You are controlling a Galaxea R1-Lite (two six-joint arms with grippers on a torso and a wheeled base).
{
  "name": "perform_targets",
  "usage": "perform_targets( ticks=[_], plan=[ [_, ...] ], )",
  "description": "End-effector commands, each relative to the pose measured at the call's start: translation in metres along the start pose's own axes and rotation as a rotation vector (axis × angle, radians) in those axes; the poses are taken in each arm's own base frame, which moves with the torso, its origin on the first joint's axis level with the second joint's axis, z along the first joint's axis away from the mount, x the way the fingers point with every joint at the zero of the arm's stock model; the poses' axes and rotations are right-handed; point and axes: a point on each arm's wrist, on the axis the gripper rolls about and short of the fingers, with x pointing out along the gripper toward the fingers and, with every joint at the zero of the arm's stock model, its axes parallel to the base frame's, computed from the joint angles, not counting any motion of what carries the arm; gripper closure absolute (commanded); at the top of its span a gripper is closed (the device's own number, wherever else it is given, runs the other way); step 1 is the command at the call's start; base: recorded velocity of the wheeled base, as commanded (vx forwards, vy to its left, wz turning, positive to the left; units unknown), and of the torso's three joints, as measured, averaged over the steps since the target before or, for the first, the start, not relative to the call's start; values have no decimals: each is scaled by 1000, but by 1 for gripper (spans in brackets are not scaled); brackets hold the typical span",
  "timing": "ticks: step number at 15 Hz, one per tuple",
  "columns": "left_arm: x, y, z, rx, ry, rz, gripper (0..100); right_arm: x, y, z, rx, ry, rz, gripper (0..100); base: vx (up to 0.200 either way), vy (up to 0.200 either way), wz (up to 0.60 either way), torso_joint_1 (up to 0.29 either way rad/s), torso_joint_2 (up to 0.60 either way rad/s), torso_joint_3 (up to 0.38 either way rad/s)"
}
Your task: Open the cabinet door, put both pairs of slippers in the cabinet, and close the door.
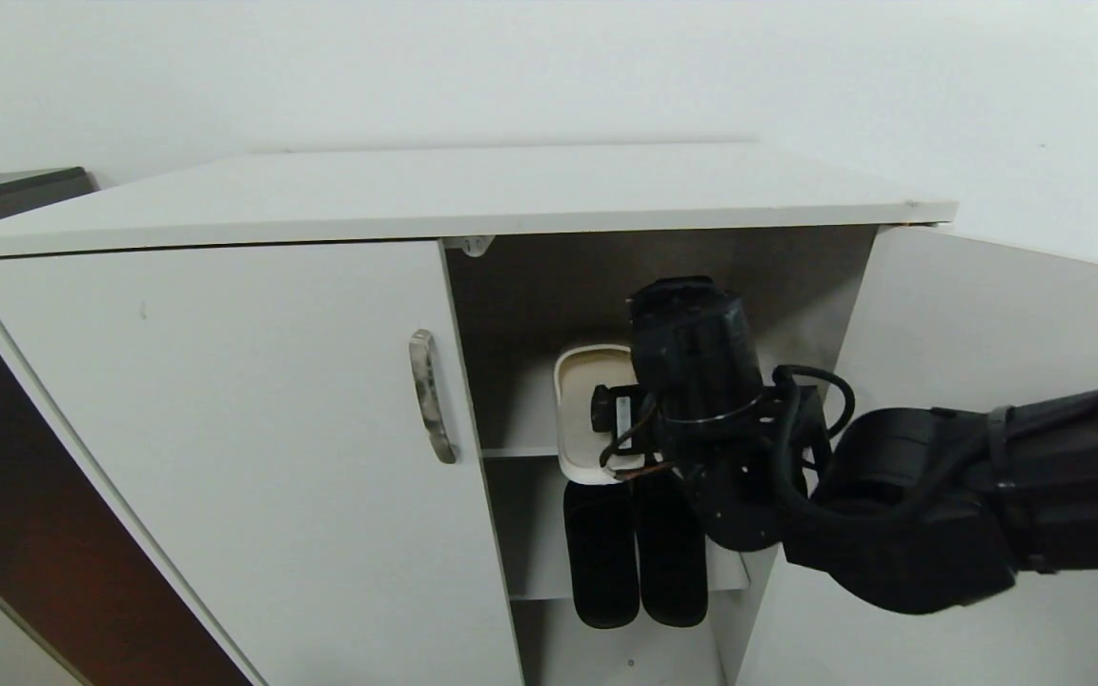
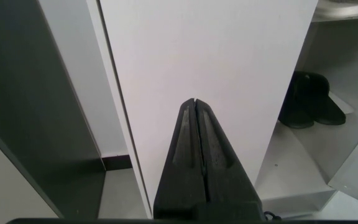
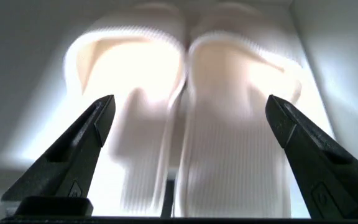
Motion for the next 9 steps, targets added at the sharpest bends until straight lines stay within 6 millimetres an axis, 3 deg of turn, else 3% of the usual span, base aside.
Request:
perform_targets(
  ticks=[1, 3, 4, 9],
  plan=[
    [0, 0, 0, 0, 2, 0, 100, -26, -15, -11, 7, -19, 30, 0, 0, 0, 0, 0, 0, 0],
    [0, 0, 0, 0, 2, 0, 100, -31, -20, -21, 13, -36, 45, 0, 0, 0, 0, 0, 0, 0],
    [0, 0, 0, 0, 2, 0, 100, -31, -20, -20, 8, -43, 46, 100, 0, 0, 0, 0, 0, 0],
    [0, 0, 0, 0, 2, 0, 100, -41, -11, -23, -3, -44, 84, 100, 0, 0, 0, 0, 0, 0]
  ],
)
